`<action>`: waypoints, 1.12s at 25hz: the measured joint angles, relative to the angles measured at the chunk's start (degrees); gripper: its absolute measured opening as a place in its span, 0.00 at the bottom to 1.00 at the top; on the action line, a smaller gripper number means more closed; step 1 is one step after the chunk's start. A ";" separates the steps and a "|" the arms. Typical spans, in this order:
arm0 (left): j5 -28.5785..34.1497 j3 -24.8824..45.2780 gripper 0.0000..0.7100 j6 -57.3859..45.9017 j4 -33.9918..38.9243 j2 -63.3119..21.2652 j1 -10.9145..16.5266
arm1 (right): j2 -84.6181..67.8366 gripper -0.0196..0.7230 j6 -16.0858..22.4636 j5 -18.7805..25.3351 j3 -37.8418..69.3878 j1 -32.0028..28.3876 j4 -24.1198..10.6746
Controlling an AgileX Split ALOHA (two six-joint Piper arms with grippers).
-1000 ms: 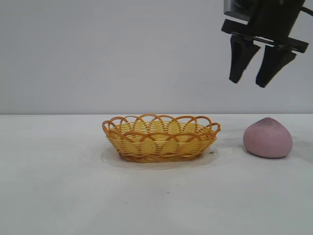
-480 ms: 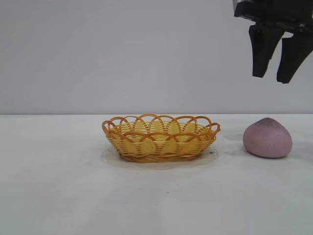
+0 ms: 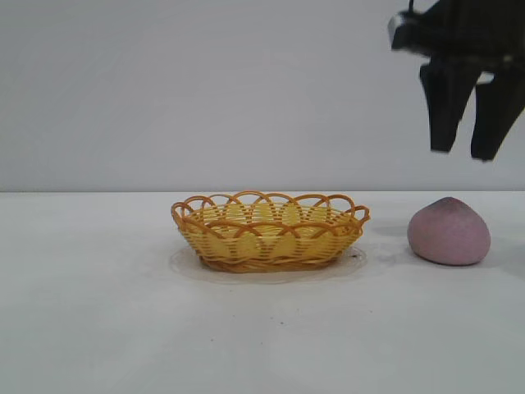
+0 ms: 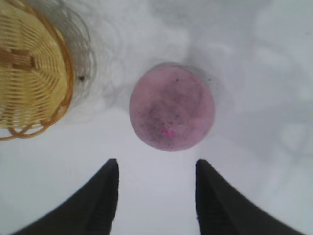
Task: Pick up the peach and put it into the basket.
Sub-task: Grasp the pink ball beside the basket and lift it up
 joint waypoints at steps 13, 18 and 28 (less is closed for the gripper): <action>0.00 0.00 0.70 0.00 0.00 0.00 0.00 | 1.83 0.03 -0.34 -0.60 -0.36 0.00 -1.13; 0.00 0.00 0.70 0.00 0.00 0.00 0.00 | -0.76 0.03 -0.36 0.88 -3.85 0.00 -2.42; 0.00 0.00 0.70 0.00 0.00 0.00 0.00 | -3.33 0.03 -0.46 1.92 -15.99 4.63 4.75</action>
